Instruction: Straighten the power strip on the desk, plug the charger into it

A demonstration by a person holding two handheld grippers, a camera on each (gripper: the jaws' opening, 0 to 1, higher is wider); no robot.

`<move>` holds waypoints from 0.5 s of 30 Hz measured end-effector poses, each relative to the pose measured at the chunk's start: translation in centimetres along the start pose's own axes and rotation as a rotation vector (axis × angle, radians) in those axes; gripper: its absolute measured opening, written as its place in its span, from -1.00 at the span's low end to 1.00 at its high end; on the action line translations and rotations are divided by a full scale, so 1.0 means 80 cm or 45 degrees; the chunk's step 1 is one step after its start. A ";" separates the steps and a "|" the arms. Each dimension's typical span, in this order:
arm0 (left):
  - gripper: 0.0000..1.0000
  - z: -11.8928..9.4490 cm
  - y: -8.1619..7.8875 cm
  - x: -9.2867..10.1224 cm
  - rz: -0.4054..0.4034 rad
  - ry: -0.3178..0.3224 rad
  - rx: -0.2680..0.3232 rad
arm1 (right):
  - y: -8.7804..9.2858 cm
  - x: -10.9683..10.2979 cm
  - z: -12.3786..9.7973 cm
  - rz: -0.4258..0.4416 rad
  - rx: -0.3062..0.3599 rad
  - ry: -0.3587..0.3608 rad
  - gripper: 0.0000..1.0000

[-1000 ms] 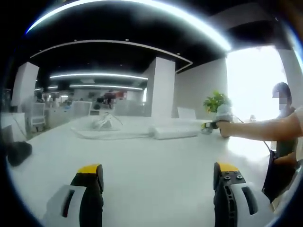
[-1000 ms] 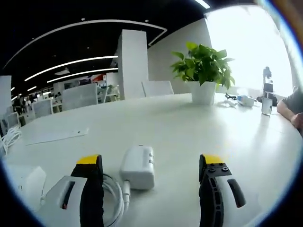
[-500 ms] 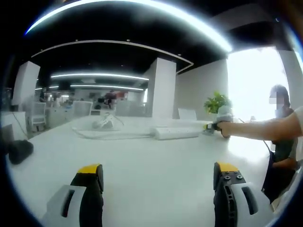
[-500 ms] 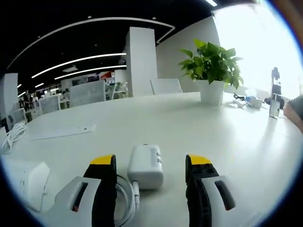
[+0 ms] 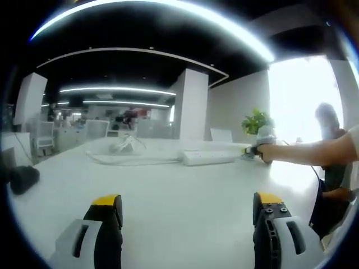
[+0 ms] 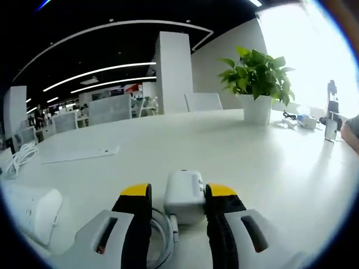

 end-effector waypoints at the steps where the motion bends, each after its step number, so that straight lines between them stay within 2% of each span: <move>1: 0.99 0.000 -0.001 0.000 0.000 0.000 0.001 | 0.000 0.000 0.000 0.000 -0.001 -0.005 -0.29; 5: 0.99 0.001 -0.002 -0.001 0.001 -0.001 0.004 | -0.001 0.002 -0.001 0.006 0.013 -0.051 -0.45; 15: 0.99 0.005 -0.004 0.003 0.004 0.013 0.004 | -0.001 -0.008 -0.002 -0.036 0.031 -0.162 -0.46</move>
Point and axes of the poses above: the point that each gripper's makers call its tool centre point, and the gripper's own axes: z roughly forward along the fingers, x roughly to its right, y roughly out of its underside, the point moved 1 cm from there along -z, roughly backward along the fingers, and after that the axes turned 2 degrees about -z, right-handed, at the moved point
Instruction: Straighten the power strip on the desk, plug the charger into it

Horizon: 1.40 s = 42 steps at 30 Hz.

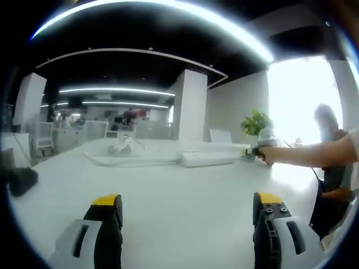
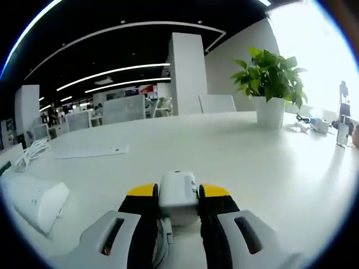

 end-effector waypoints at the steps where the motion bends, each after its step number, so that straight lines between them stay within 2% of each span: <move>1: 0.99 0.000 0.000 0.000 0.000 0.000 0.000 | 0.000 -0.001 0.000 -0.008 0.001 -0.010 -0.46; 10: 0.99 0.000 0.000 -0.001 -0.004 -0.002 0.003 | -0.001 -0.008 0.002 -0.014 -0.006 -0.119 -0.47; 18: 0.99 -0.003 -0.003 0.000 0.004 0.001 0.005 | -0.004 -0.009 0.004 0.001 -0.002 -0.170 -0.48; 42: 0.99 -0.001 -0.002 0.003 0.015 -0.003 -0.002 | -0.018 -0.005 0.010 0.039 0.029 -0.247 -0.48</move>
Point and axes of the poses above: the point that each gripper's makers call its tool centre point, and the gripper's own axes: z roughly forward along the fingers, x roughly to its right, y roughly out of its underside, the point moved 1 cm from there along -z, roughly backward along the fingers, and after that the axes turned 2 degrees about -z, right-handed, at the moved point
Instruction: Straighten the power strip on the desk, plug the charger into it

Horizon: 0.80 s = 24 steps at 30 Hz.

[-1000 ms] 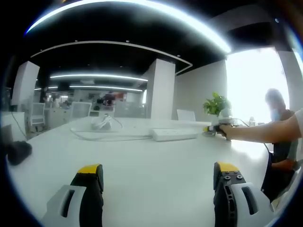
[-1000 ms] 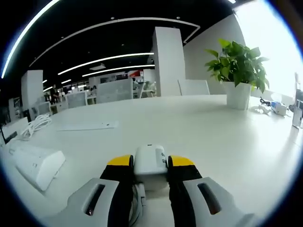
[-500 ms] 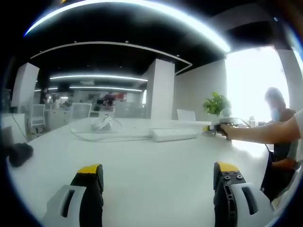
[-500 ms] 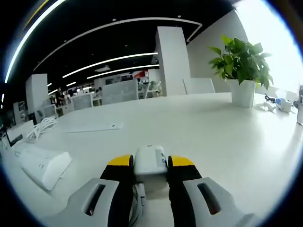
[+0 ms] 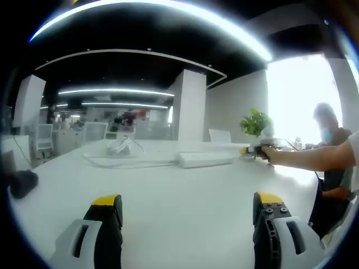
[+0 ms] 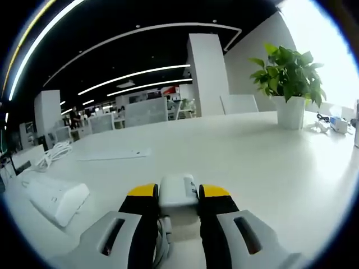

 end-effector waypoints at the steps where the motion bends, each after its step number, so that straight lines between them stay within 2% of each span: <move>1: 0.99 0.000 0.000 0.000 0.000 -0.001 0.000 | 0.000 -0.001 -0.001 0.000 0.002 -0.006 -0.48; 6: 0.99 -0.001 0.000 0.001 0.002 -0.002 0.002 | 0.000 -0.007 -0.006 -0.034 -0.003 -0.023 -0.49; 8: 0.99 -0.002 -0.001 0.001 0.001 -0.002 0.004 | -0.002 -0.010 -0.007 -0.107 -0.005 -0.032 -0.49; 14: 0.99 -0.001 -0.002 0.002 0.002 0.001 0.006 | -0.013 -0.015 -0.010 -0.199 0.001 -0.058 -0.49; 18: 0.99 0.001 -0.003 0.003 0.004 0.007 0.006 | -0.014 -0.019 -0.018 -0.209 0.015 -0.069 -0.49; 24: 0.99 0.001 -0.003 0.005 0.004 0.010 0.007 | -0.020 -0.026 -0.021 -0.283 0.025 -0.101 -0.49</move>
Point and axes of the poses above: the point that each gripper's makers call its tool centre point, and the gripper's own axes: z roughly forward along the fingers, x roughly to its right, y roughly out of its underside, the point moved 1 cm from there along -z, roughly backward along the fingers, and after that the axes turned 2 degrees about -z, right-handed, at the moved point
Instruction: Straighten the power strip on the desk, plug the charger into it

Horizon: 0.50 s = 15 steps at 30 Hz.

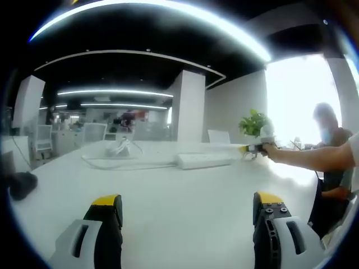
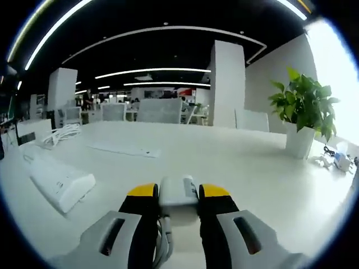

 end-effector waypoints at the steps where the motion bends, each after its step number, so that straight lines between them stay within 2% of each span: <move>1: 0.99 0.000 0.000 0.000 -0.001 0.000 -0.001 | 0.000 -0.002 -0.001 -0.009 0.000 -0.007 -0.49; 5: 0.99 0.000 0.000 0.000 -0.001 -0.002 -0.001 | -0.002 -0.006 -0.002 -0.053 -0.004 -0.027 -0.49; 9: 0.99 -0.001 0.000 -0.001 -0.002 -0.005 0.003 | -0.005 -0.012 -0.001 -0.171 -0.018 -0.064 -0.49; 12: 0.99 -0.002 0.000 -0.002 -0.003 -0.007 0.004 | -0.006 -0.016 -0.005 -0.200 -0.029 -0.076 -0.49; 15: 0.99 -0.002 0.000 -0.001 -0.005 -0.007 0.006 | -0.007 -0.015 -0.004 -0.283 -0.045 -0.085 -0.49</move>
Point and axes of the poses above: the point that each gripper's makers call its tool centre point, and the gripper's own axes: z roughly forward along the fingers, x roughly to its right, y roughly out of its underside, the point moved 1 cm from there along -z, roughly backward along the fingers, and after that the axes turned 2 degrees about -z, right-handed, at the moved point
